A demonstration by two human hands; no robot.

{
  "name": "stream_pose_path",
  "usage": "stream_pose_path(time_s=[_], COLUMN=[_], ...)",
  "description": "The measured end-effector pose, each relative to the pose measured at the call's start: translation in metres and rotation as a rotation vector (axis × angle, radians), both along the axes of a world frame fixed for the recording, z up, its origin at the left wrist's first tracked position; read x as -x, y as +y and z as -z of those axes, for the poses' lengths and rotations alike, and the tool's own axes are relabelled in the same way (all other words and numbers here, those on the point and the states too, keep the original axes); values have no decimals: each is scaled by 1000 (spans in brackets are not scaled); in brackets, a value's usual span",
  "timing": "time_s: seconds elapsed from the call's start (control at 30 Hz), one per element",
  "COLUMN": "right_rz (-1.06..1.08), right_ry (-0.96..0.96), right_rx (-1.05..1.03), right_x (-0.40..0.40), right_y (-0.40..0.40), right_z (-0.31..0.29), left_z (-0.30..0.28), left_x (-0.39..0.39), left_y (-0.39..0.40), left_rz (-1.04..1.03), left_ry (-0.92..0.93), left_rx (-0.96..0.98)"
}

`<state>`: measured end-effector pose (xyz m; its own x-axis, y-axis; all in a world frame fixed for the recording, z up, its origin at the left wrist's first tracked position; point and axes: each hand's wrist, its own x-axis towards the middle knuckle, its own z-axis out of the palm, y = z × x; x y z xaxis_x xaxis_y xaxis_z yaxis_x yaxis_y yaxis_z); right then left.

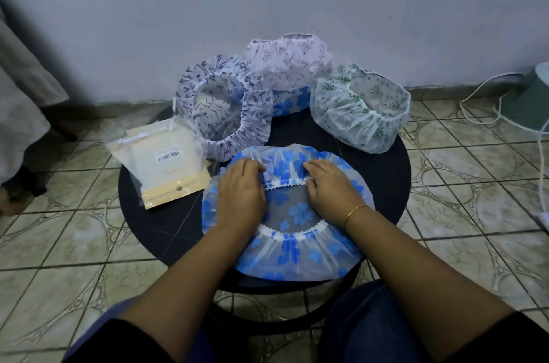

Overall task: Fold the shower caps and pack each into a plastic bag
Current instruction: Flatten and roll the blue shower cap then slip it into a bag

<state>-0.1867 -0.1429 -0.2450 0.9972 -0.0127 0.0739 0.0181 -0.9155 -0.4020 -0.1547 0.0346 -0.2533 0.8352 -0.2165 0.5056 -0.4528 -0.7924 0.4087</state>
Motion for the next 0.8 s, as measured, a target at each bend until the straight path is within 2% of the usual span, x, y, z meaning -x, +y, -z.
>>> stream_pose_path(time_s=[0.1, 0.23, 0.3, 0.37, 0.5, 0.57, 0.63, 0.7, 0.8], right_rz=[71, 105, 101, 130, 227, 187, 115, 23, -25], right_ry=[85, 249, 300, 257, -111, -158, -136, -56, 139], right_rx=[39, 94, 102, 97, 104, 85, 40, 34, 115], right_x=[3, 9, 9, 6, 0, -4, -10, -14, -16], right_y=[0, -5, -6, -4, -4, -7, -9, -10, -13], right_z=[-3, -12, -15, -17, -18, -15, -12, -8, -7], left_z=[5, 2, -3, -9, -15, -17, -17, -18, -13], left_x=[-4, -3, -2, 2, 1, -4, -13, -18, -30], left_y=[-4, -8, -10, -12, -22, -32, -39, -45, -44], left_rz=[3, 11, 17, -10, -57, 24, 130, 208, 265], left_ry=[69, 365, 423, 383, 67, -37, -48, 60, 342], left_rx=[-66, -264, -339, -353, -284, -224, -235, -317, -501])
